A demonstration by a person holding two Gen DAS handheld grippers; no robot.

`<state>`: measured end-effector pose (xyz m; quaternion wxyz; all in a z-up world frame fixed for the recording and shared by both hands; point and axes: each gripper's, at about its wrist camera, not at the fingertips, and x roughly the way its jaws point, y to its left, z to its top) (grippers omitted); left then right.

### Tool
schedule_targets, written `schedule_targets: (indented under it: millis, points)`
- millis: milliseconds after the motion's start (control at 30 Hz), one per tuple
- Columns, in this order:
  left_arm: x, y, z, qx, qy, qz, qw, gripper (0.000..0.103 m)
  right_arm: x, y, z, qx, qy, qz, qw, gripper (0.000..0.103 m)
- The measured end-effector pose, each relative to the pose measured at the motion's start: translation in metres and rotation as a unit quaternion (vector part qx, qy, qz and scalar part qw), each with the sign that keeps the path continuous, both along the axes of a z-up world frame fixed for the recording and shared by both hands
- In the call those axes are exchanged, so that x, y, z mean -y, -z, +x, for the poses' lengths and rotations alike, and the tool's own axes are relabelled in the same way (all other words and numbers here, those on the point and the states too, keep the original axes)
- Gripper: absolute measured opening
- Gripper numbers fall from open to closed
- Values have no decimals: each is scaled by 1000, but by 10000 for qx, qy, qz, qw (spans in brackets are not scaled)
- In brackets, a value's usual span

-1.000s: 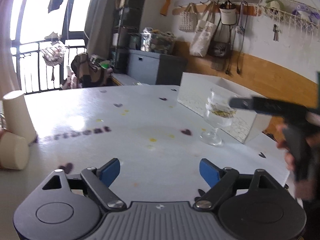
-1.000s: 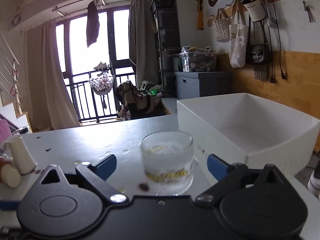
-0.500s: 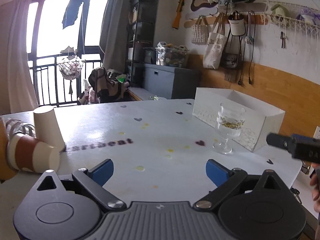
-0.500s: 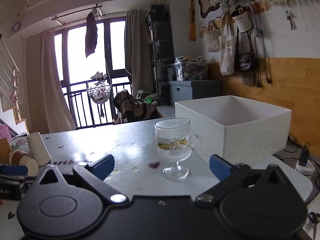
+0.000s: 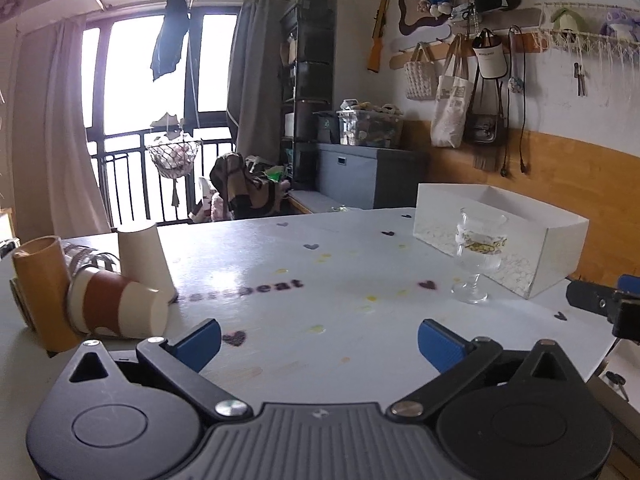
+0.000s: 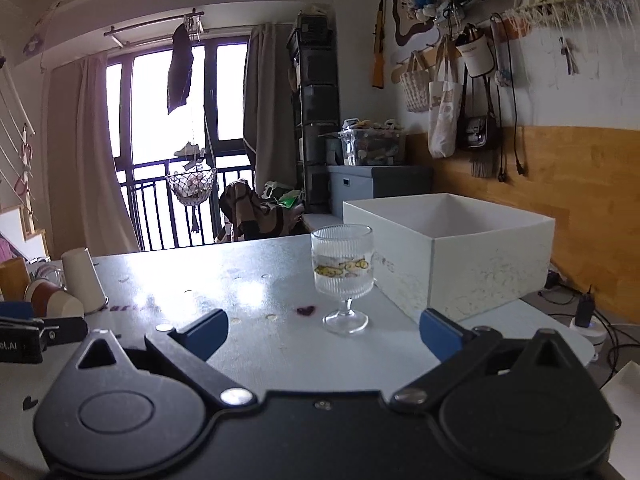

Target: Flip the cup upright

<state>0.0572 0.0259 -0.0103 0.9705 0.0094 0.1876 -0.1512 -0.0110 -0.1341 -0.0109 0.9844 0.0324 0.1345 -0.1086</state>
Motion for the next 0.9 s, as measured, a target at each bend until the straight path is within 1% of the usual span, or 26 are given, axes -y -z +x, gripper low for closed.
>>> schedule_targets:
  millis: [167,333,533,900]
  points:
    - [-4,4,-6,16,-84,66,9999,103,-7,3,-6,-31,-45,-67,10000,103]
    - [-8,6,-9,-2,-147,33,9999,103,-12,4,-8,-121,-57,-138,9998,103]
    - [-10,7,-13,27,-204,81,9998,103,-9,9,-9,-163,-8,-60,9998,103]
    - [-10,7,-14,32,-211,72,9997,103,-11,11,-9,-195,-39,-100,9998,103]
